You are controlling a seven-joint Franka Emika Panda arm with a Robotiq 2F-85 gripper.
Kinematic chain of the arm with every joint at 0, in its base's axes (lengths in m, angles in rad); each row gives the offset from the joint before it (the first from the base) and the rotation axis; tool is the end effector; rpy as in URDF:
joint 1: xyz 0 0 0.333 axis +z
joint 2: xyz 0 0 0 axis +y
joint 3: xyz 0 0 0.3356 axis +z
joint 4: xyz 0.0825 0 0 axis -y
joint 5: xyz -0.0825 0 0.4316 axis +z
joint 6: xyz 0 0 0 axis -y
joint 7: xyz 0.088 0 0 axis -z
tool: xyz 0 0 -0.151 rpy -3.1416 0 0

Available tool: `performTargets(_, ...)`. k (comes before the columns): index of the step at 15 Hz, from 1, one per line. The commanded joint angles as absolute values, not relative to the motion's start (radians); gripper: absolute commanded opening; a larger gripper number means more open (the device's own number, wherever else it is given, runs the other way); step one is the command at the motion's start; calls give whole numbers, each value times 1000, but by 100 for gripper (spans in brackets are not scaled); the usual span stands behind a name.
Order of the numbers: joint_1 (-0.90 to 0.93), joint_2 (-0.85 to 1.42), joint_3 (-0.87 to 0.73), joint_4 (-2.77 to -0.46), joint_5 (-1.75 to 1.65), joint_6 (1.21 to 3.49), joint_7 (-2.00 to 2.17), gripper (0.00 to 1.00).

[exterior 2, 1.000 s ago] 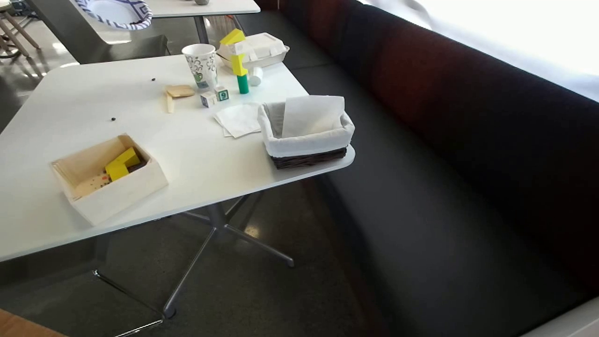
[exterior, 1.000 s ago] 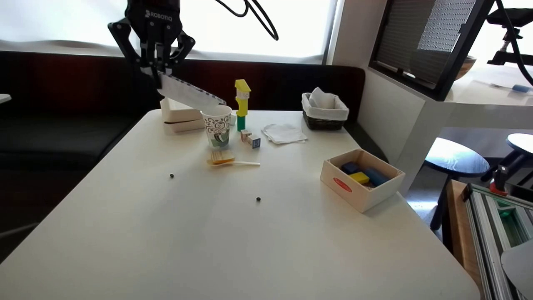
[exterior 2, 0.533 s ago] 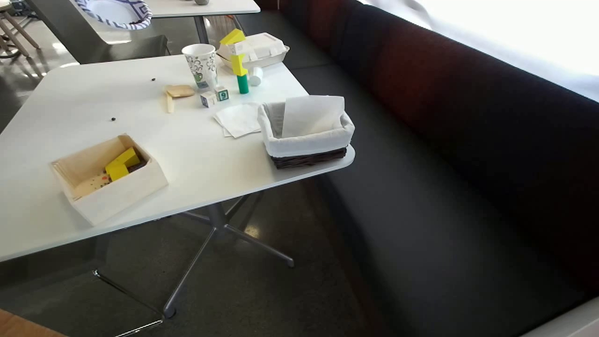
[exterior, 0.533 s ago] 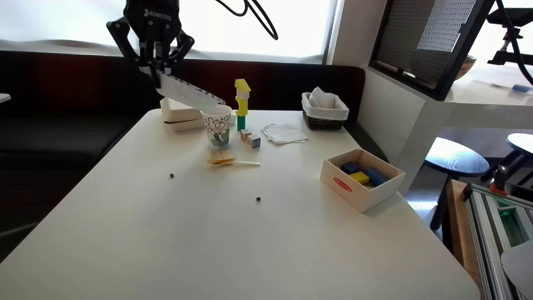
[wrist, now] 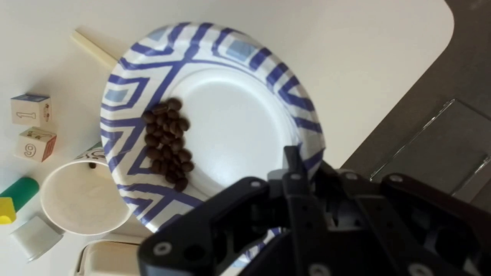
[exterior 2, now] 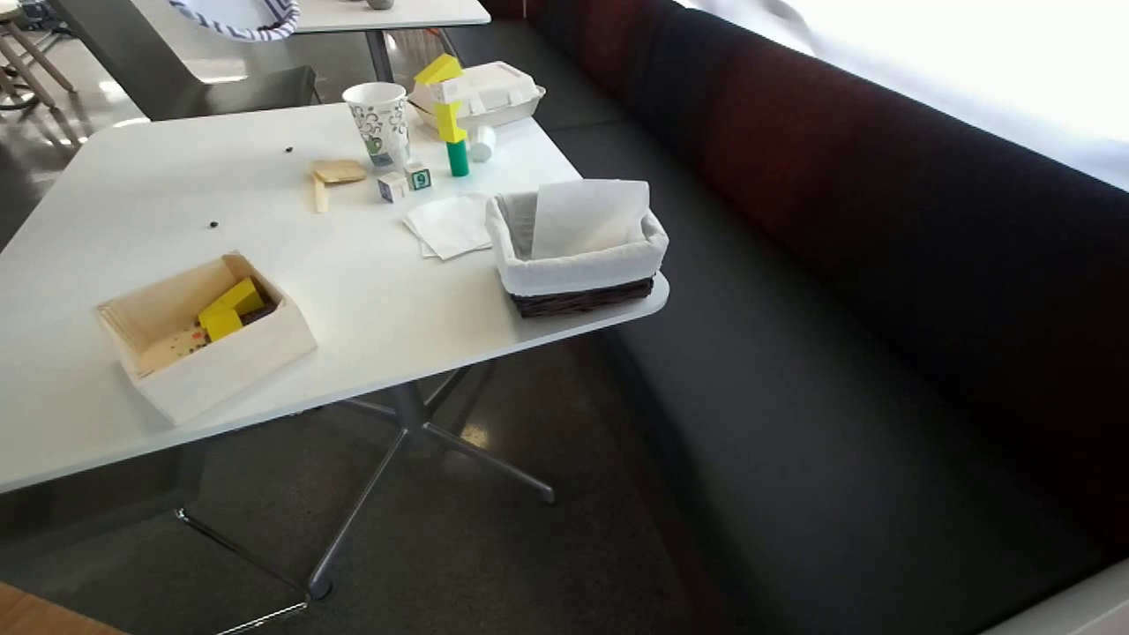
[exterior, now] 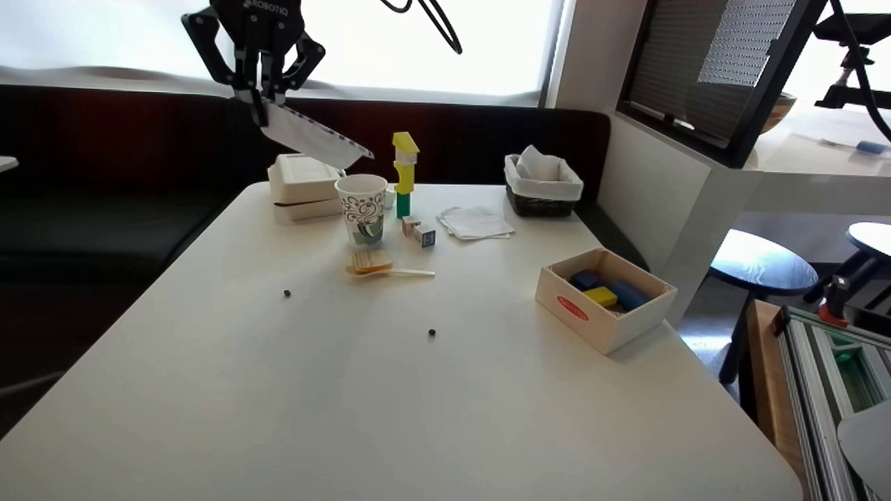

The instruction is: Pour the contents in the bowl into the coffee cup.

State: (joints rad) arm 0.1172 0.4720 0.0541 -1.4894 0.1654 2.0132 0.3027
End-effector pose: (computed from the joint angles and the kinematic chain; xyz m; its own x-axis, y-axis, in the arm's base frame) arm 0.7399 0.1393 0.3622 0.9792 -0.2027 -0.0094 -0.2011 -0.9625 -0.1819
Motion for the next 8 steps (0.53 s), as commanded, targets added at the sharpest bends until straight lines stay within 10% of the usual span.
performTargets(1,108,519,43,-1415,170,1982,323,2)
performTargets(8,56,594,44,-1309,213,1970,308,2)
